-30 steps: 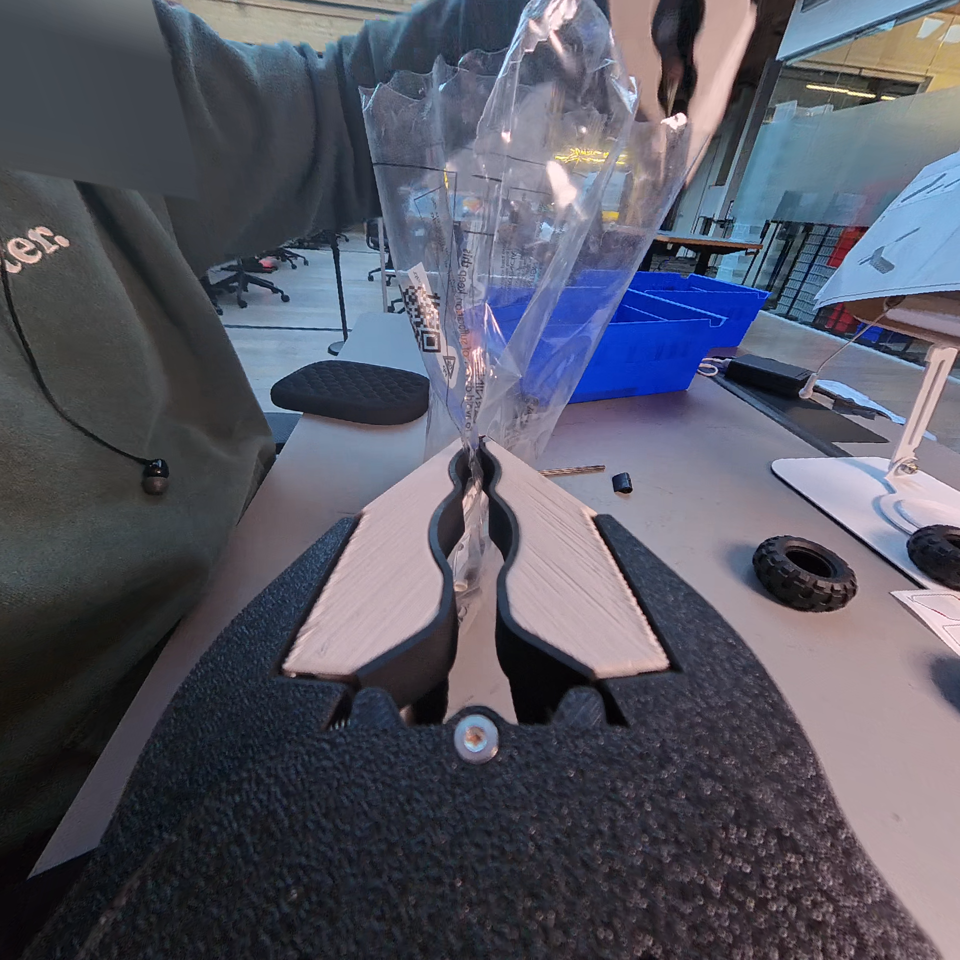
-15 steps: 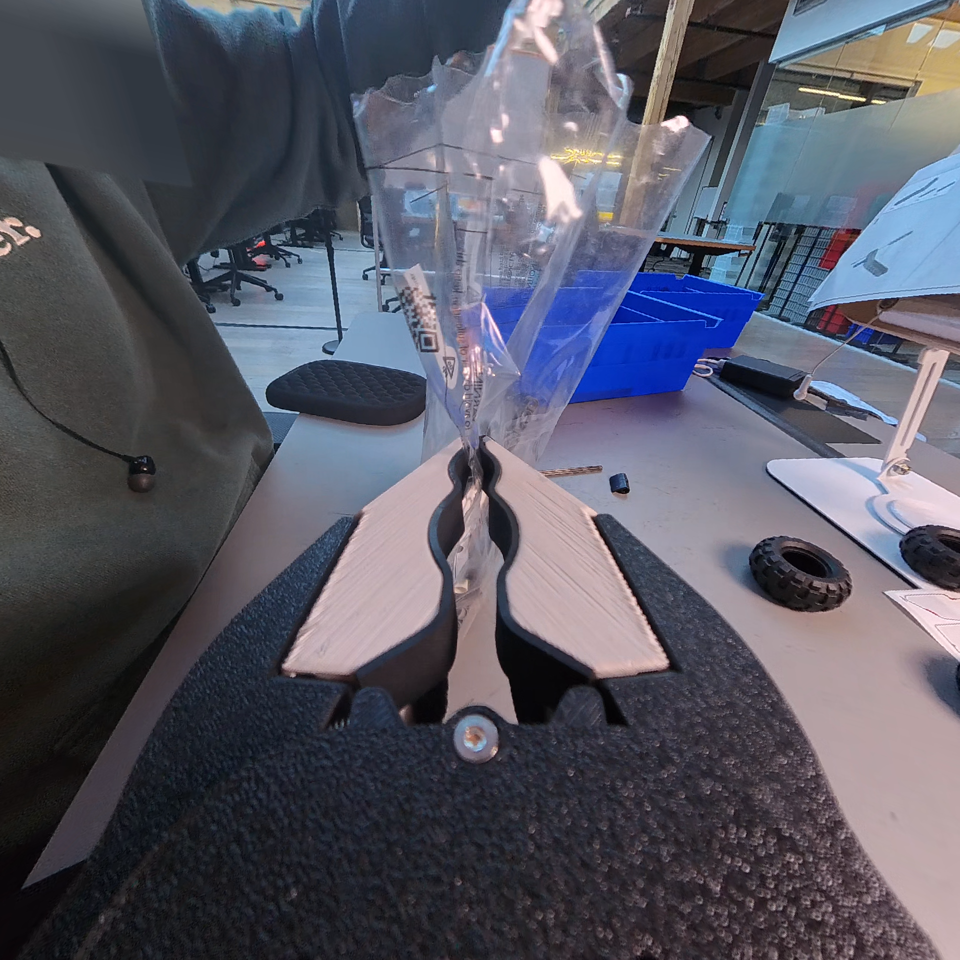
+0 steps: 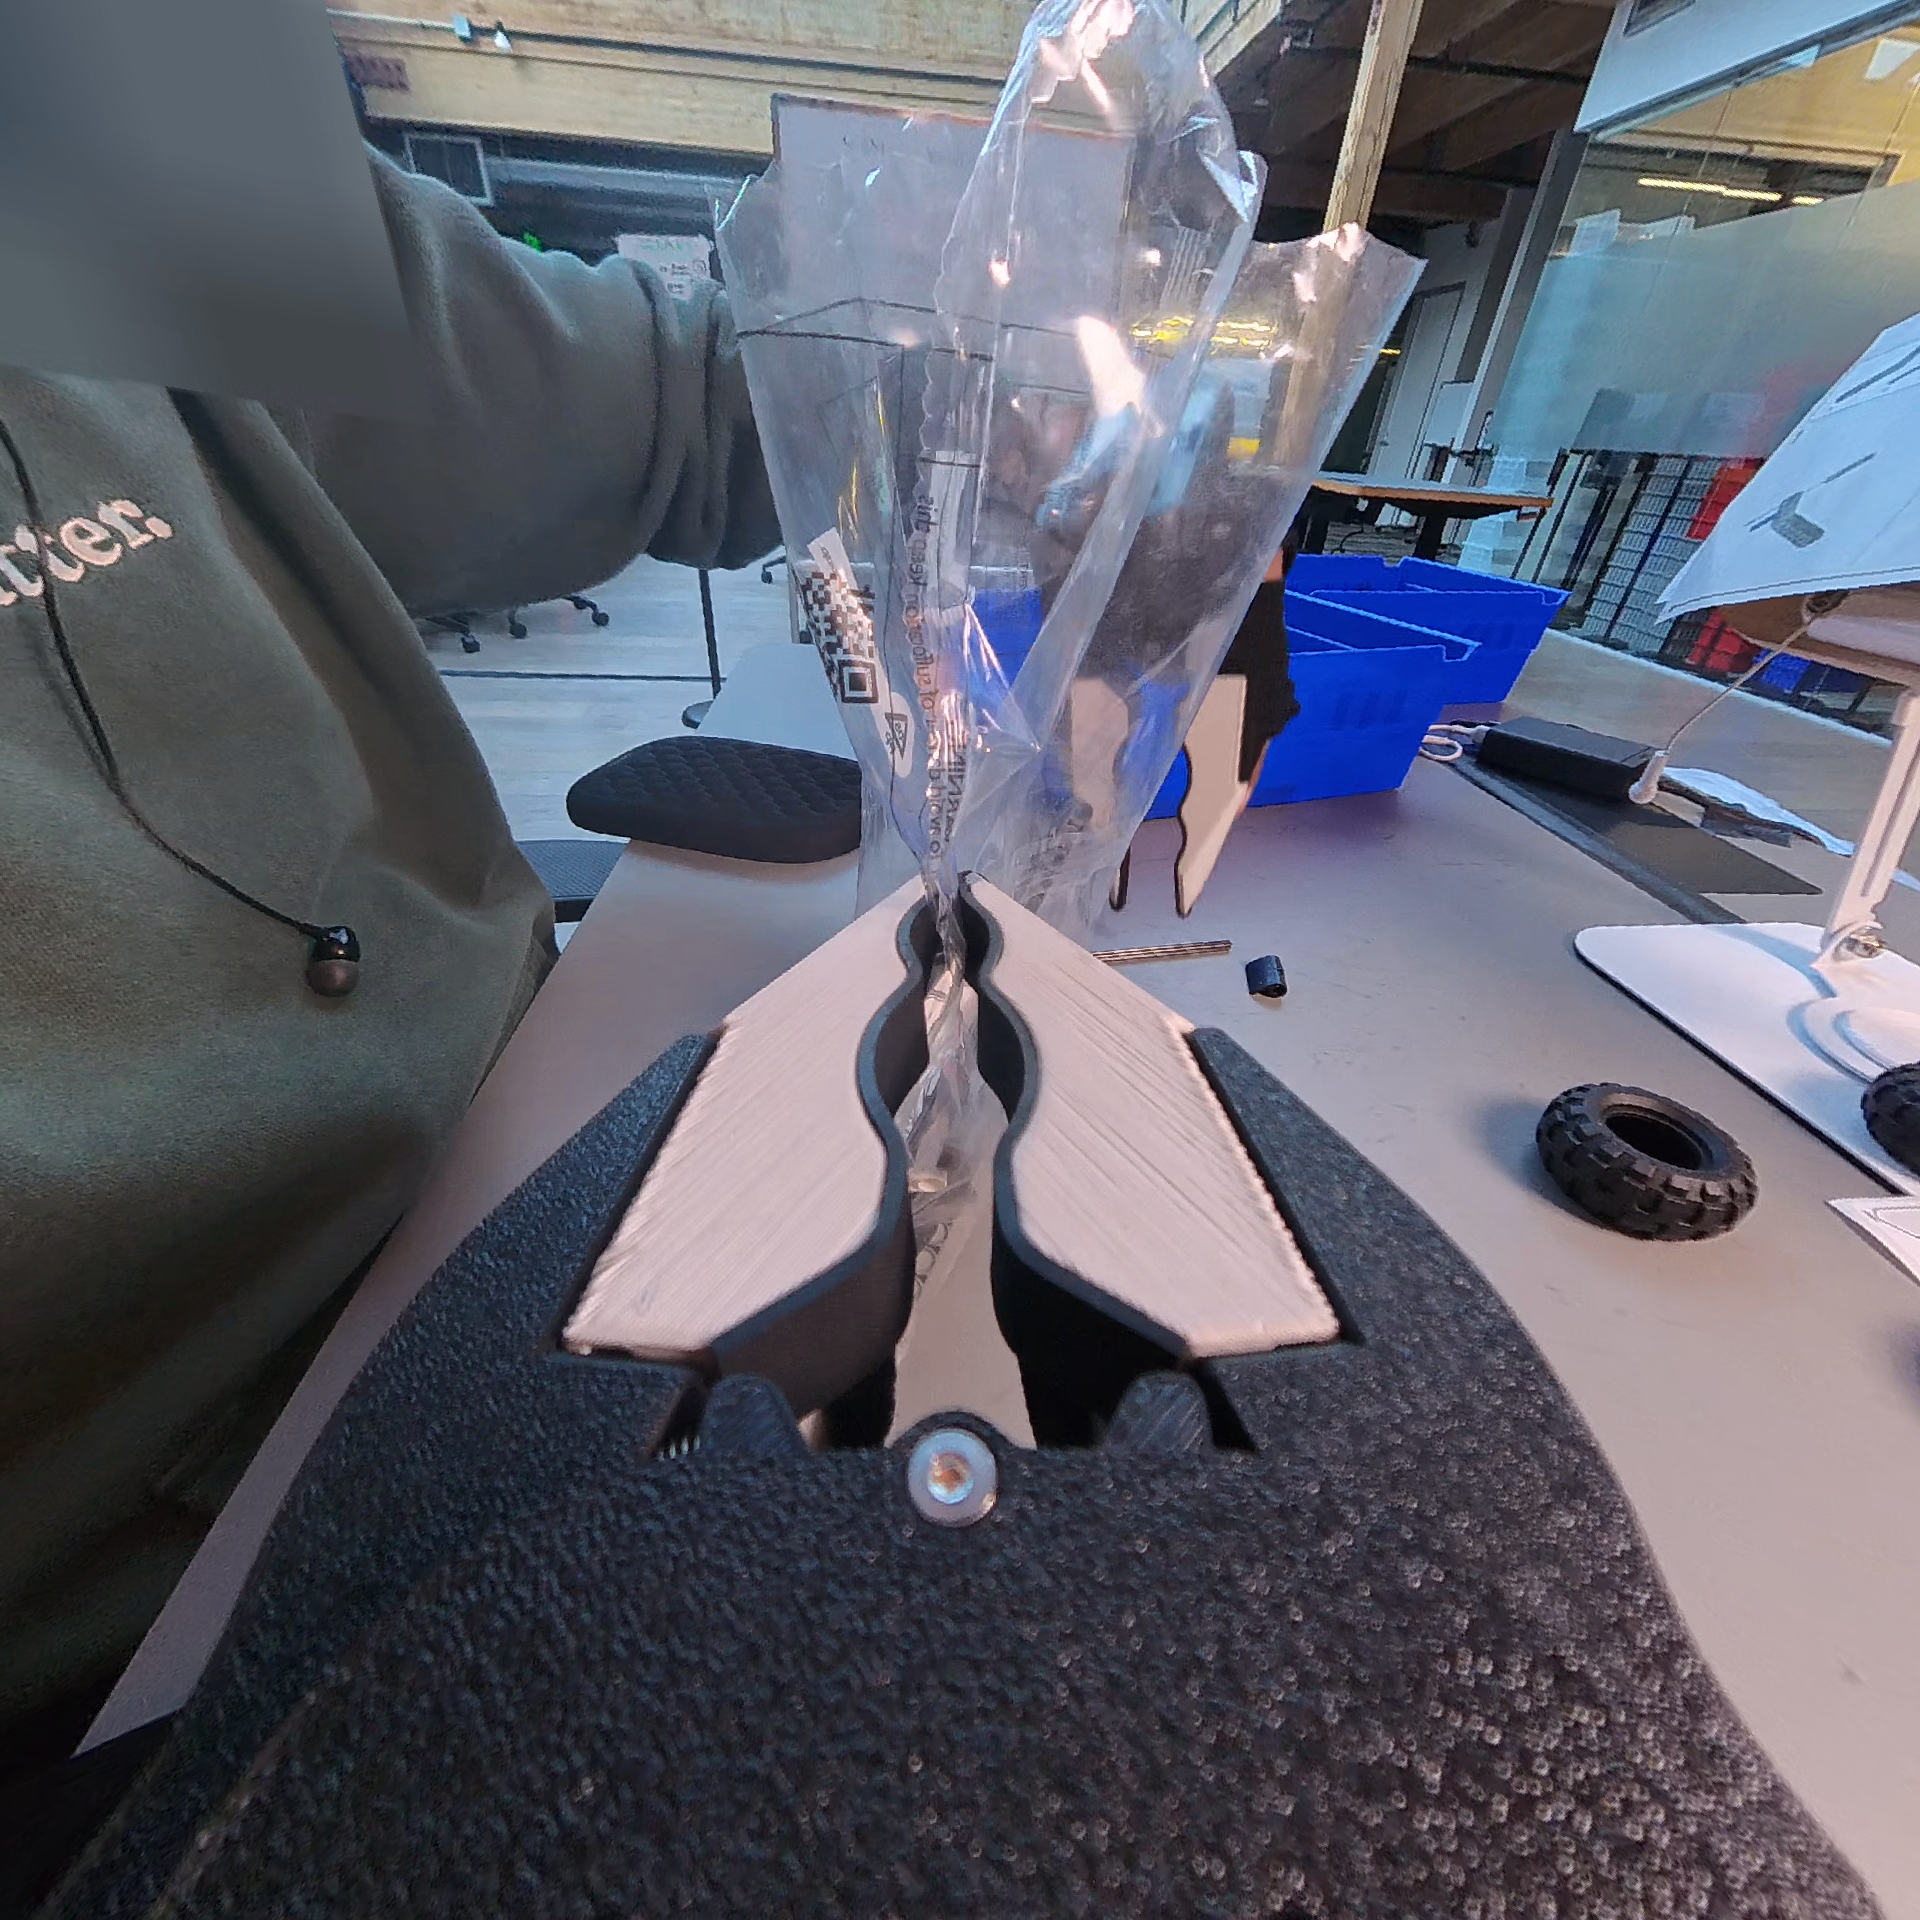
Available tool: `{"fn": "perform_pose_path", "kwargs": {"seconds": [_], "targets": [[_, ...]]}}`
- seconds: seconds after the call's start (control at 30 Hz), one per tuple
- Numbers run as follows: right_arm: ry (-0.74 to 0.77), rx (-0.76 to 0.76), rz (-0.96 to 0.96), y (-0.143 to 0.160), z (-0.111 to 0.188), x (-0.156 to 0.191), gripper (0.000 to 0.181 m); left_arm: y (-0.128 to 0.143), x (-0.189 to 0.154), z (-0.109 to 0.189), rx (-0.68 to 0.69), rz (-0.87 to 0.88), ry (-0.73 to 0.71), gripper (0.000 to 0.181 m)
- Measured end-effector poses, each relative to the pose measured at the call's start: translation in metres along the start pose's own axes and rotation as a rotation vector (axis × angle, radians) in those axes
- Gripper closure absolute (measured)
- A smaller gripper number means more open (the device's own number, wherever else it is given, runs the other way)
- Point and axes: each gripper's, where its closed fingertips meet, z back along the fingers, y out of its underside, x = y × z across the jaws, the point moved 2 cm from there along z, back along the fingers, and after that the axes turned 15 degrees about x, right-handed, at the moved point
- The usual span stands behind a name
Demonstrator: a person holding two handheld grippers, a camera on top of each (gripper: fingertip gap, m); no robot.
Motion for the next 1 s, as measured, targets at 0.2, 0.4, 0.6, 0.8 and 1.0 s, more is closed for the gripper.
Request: {"fn": "perform_pose_path", "kwargs": {"seconds": [0.2, 0.4, 0.6, 0.8, 1.0], "targets": [[0.001, -0.002, -0.013, 0.002, 0.001, -0.002, 0.181, 0.001, -0.001, -0.024, 0.087, -0.108, 0.047, 0.168], [0.0, -0.003, -0.007, 0.002, 0.002, -0.001, 0.181, 0.002, -0.006, -0.025, 0.084, -0.055, 0.09, 0.178], [-0.013, -0.011, -0.012, 0.002, 0.003, -0.002, 0.181, 0.018, -0.006, -0.021, 0.024, 0.128, 0.126, 0.178], [-0.018, -0.005, 0.009, 0.0, 0.002, 0.002, 0.181, 0.046, 0.027, 0.089, -0.165, 0.322, -0.059, 0.178], [0.005, 0.007, 0.022, -0.002, 0.0, 0.003, 0.181, -0.014, 0.032, 0.253, -0.447, 0.203, -0.198, 0.178]]}}
